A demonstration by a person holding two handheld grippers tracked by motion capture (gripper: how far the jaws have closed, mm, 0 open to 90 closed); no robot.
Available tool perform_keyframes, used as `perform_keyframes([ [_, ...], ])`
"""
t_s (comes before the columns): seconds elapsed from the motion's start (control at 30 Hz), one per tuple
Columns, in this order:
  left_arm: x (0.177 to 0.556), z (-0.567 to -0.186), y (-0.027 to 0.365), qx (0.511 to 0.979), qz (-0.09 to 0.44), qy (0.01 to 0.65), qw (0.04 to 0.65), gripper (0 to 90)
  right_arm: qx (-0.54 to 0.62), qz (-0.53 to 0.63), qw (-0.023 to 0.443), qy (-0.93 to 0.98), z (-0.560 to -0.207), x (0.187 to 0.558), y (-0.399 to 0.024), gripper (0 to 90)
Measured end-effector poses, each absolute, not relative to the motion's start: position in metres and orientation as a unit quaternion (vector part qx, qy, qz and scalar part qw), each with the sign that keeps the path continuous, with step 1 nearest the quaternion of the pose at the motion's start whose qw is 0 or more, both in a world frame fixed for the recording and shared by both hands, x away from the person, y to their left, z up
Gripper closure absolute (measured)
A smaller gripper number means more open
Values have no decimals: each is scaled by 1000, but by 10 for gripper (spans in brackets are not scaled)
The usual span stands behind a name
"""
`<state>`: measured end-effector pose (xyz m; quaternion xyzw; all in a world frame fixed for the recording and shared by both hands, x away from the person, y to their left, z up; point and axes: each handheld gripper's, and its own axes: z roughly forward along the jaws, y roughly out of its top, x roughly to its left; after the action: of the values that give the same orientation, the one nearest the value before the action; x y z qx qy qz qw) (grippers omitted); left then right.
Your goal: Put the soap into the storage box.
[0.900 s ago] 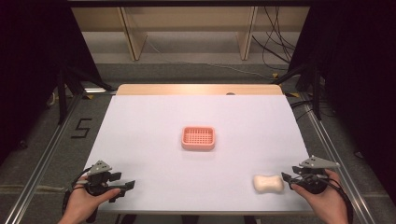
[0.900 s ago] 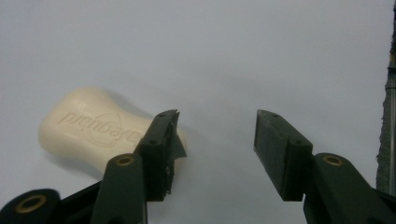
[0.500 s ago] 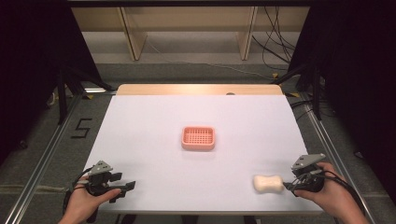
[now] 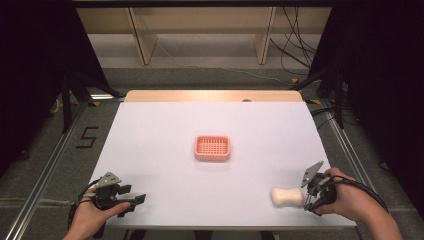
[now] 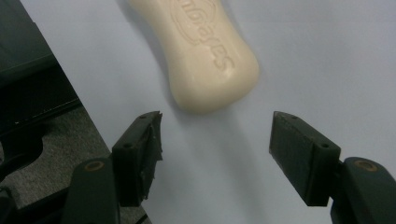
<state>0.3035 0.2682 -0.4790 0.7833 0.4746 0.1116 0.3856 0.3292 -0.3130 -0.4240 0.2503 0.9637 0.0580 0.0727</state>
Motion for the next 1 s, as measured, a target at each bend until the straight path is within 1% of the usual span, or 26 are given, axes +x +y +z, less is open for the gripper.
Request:
perform_keyframes([
  [0.2, 304, -479, 268, 786, 112, 472, 384, 292, 229, 51, 49, 971, -422, 335, -304, 337],
  [0.27, 303, -479, 268, 784, 114, 474, 383, 290, 223, 50, 51, 972, -423, 336, -300, 336],
  [0.3, 303, -478, 271, 793, 111, 466, 376, 290, 216, 50, 47, 974, -423, 338, -298, 334],
  [0.33, 303, -478, 269, 783, 110, 476, 385, 291, 220, 47, 47, 973, -423, 338, -296, 332],
  [0.57, 303, -478, 269, 788, 111, 469, 382, 291, 190, 42, 38, 980, -425, 349, -283, 323],
  [0.7, 303, -478, 269, 785, 114, 474, 383, 291, 177, 41, 43, 982, -427, 353, -275, 323],
  [0.9, 303, -478, 269, 786, 113, 471, 384, 291, 147, 31, 32, 988, -432, 357, -266, 331],
  [1.0, 303, -478, 269, 786, 113, 470, 384, 291, 151, 21, 28, 988, -434, 357, -262, 340],
])
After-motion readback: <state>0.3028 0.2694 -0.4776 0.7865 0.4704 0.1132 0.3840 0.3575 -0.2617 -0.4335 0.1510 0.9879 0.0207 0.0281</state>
